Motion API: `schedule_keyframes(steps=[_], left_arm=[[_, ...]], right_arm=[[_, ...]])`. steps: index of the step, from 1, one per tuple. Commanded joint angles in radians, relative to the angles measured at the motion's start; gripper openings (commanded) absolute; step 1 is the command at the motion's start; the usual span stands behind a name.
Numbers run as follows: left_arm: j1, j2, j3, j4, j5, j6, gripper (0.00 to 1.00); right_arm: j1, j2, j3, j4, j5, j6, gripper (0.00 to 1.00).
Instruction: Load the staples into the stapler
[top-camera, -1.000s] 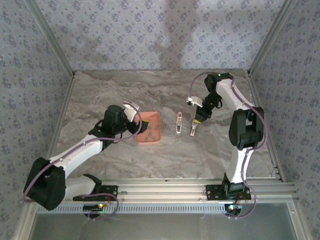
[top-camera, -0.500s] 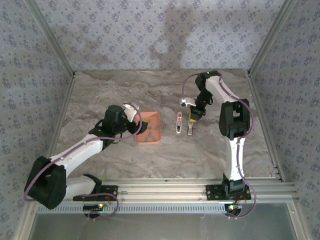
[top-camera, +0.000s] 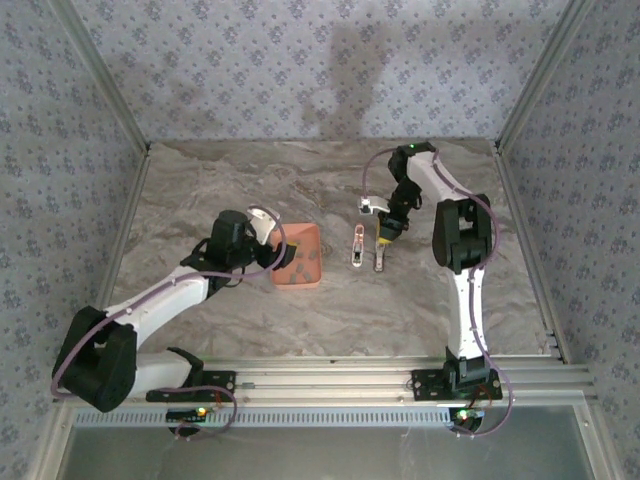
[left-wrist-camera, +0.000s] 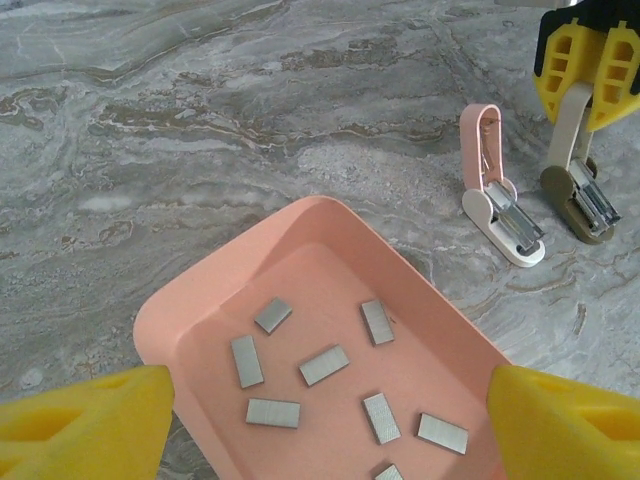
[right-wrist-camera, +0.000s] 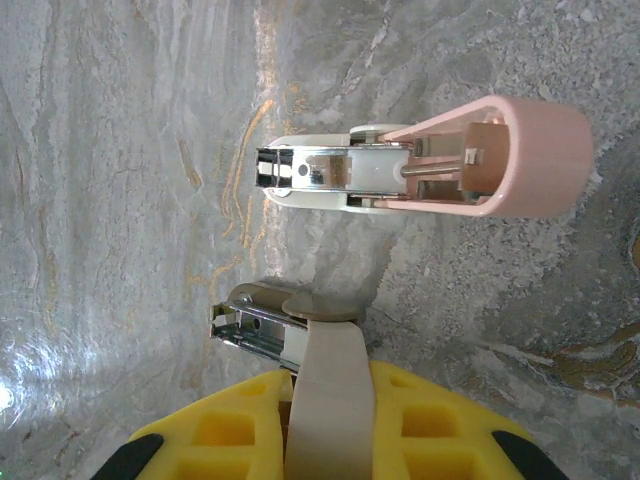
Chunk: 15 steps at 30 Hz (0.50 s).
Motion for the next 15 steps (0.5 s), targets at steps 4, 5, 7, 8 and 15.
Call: schedule_keyframes(steps=[4, 5, 7, 8, 15], left_arm=[[0.008, 0.014, 0.053, -0.010, -0.003, 0.028, 0.81], [0.008, 0.016, 0.055, -0.011, -0.003, 0.030, 0.81], [0.008, 0.018, 0.059, -0.012, -0.002, 0.030, 0.81], [0.010, 0.019, 0.061, -0.014, -0.003, 0.031, 0.81], [0.010, 0.022, 0.065, -0.018, -0.003, 0.035, 0.81]], right_arm=[[-0.007, 0.035, 0.049, -0.023, -0.004, -0.024, 0.12], [-0.007, 0.038, 0.050, -0.021, 0.001, -0.024, 0.12], [-0.009, 0.040, 0.055, -0.017, 0.008, -0.023, 0.12], [-0.009, 0.042, 0.058, -0.017, 0.010, -0.022, 0.12], [-0.008, 0.046, 0.074, -0.003, 0.033, -0.023, 0.16]])
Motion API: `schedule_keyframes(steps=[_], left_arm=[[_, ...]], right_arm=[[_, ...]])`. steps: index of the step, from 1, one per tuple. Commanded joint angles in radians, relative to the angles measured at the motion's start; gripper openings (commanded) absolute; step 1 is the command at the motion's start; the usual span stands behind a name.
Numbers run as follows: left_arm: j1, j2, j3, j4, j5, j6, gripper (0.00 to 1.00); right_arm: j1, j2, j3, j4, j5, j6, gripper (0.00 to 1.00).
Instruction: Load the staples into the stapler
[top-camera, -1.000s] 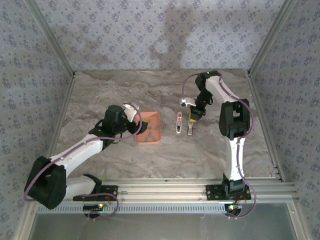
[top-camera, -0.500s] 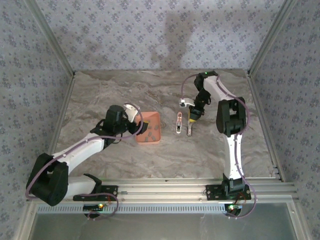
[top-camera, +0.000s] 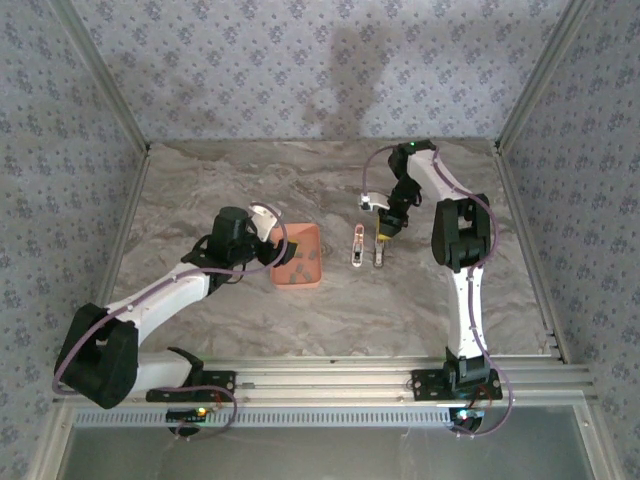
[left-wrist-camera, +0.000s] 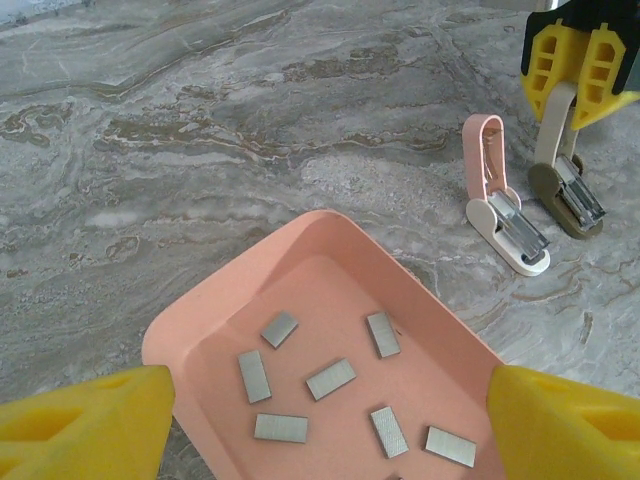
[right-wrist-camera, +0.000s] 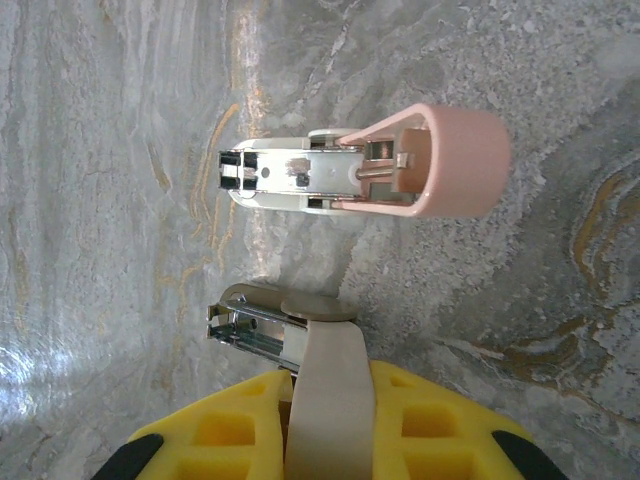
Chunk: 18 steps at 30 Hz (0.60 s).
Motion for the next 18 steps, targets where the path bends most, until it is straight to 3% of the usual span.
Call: schedule_keyframes(steps=[1, 8, 18], left_arm=[[0.009, 0.004, 0.036, -0.013, -0.004, 0.016, 0.81], [0.008, 0.001, 0.038, -0.024, -0.008, 0.017, 0.81], [0.009, -0.017, 0.037, -0.059, 0.000, 0.011, 0.82]], right_arm=[[-0.002, 0.026, 0.028, -0.010, 0.026, -0.022, 0.16], [-0.002, 0.019, 0.030, 0.007, 0.038, -0.019, 0.22], [0.009, -0.047, 0.009, 0.063, 0.053, 0.017, 0.38]])
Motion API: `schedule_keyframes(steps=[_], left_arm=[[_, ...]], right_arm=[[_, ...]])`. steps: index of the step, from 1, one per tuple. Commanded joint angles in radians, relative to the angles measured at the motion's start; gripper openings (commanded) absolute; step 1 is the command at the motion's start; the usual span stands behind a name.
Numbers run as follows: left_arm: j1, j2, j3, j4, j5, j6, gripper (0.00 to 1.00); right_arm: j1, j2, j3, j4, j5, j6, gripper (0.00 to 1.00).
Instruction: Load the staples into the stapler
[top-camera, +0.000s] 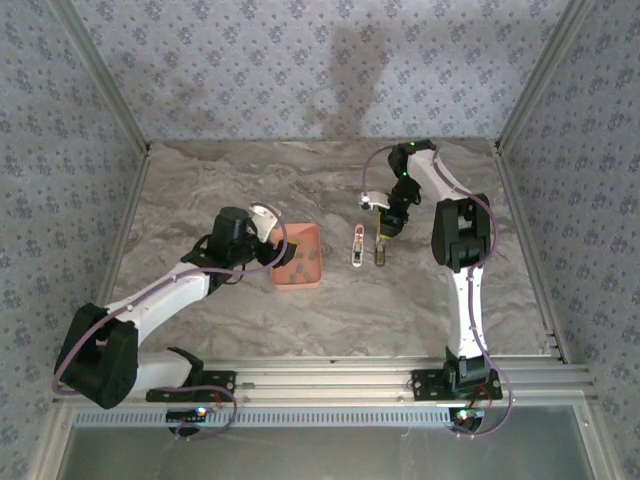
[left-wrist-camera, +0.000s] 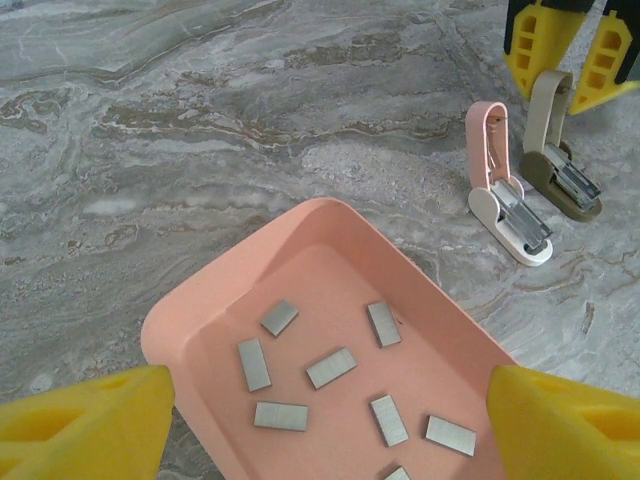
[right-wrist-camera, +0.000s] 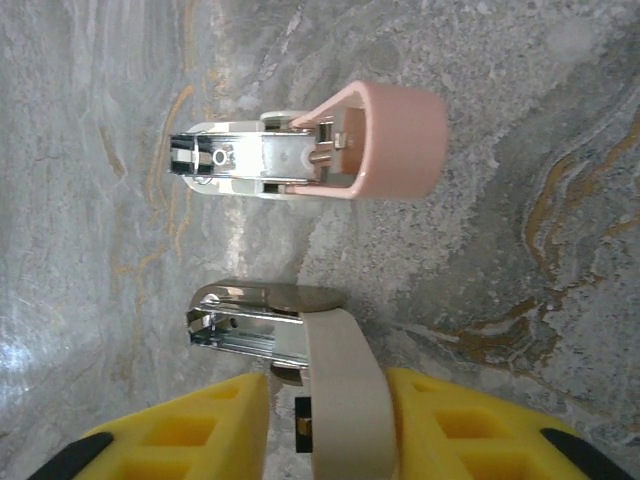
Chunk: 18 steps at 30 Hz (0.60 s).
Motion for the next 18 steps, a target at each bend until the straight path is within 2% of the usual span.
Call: schedule_keyframes(steps=[1, 11, 18], left_arm=[[0.009, -0.020, 0.035, -0.039, 0.006, 0.009, 0.82], [0.004, -0.068, 0.044, -0.137, 0.016, -0.022, 0.82], [-0.025, -0.088, 0.061, -0.236, -0.005, -0.047, 0.82]], right_arm=[[0.007, -0.056, 0.004, 0.019, 0.013, 0.014, 0.39], [0.020, -0.181, -0.052, 0.096, 0.059, 0.141, 0.54], [0.033, -0.333, -0.158, 0.214, 0.065, 0.274, 0.58]])
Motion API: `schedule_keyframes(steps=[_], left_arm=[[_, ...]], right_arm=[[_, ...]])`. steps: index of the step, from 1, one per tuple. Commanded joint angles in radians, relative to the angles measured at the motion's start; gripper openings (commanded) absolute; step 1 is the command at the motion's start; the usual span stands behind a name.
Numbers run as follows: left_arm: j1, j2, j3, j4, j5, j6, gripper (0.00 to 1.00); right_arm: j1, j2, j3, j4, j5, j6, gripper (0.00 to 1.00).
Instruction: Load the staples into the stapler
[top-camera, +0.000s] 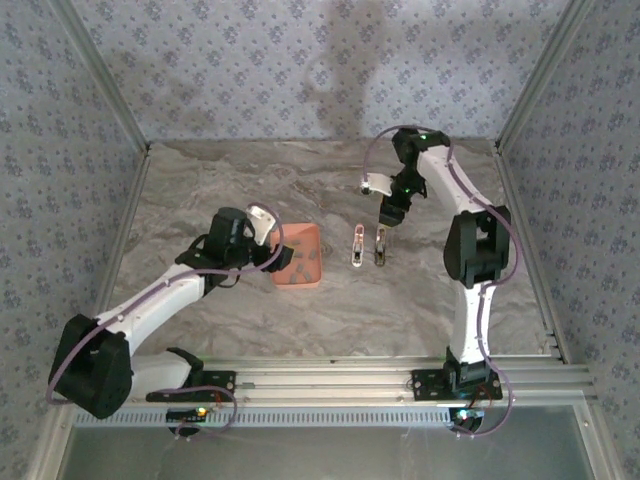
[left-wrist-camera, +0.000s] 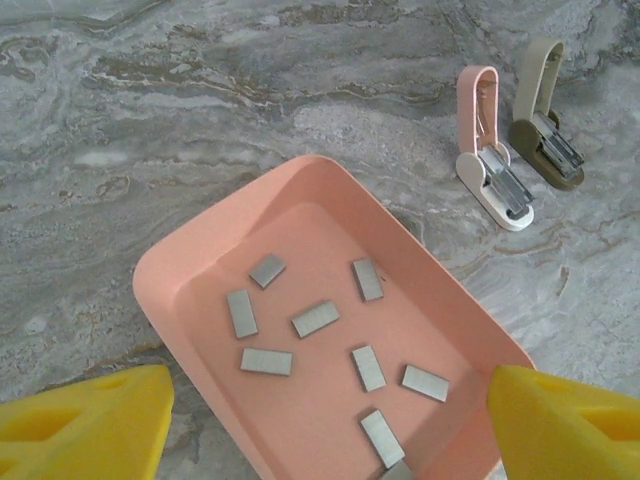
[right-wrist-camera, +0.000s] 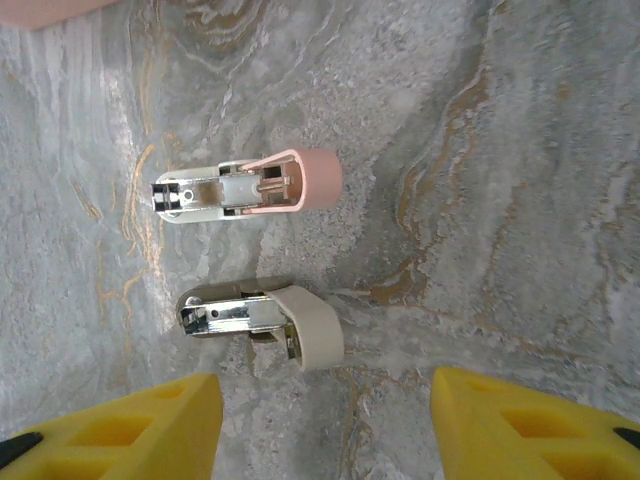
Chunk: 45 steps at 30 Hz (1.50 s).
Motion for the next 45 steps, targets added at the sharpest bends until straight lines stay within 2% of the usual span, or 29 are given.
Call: schedule_keyframes(steps=[1, 17, 22, 31, 40, 45], left_arm=[[-0.025, -0.031, 0.037, -0.089, -0.012, -0.022, 0.82], [-0.127, -0.072, 0.058, -0.254, -0.048, -0.084, 0.81], [-0.158, -0.070, 0.069, -0.298, -0.062, -0.120, 0.81], [-0.205, -0.003, 0.153, -0.434, -0.074, -0.171, 0.80], [-0.269, 0.117, 0.252, -0.537, -0.094, -0.190, 0.78], [-0.278, 0.179, 0.287, -0.540, -0.103, -0.176, 0.78]], right_arm=[[0.012, -0.113, -0.071, 0.078, -0.002, 0.107, 0.58], [0.074, -0.602, -0.618, 0.687, -0.078, 0.681, 0.59], [0.093, -0.681, -0.711, 0.742, -0.152, 0.834, 0.58], [0.123, -0.727, -0.830, 0.749, -0.147, 1.086, 0.56], [0.137, -0.762, -0.903, 0.758, -0.145, 1.147, 0.55], [0.140, -0.776, -0.930, 0.762, -0.145, 1.160, 0.55]])
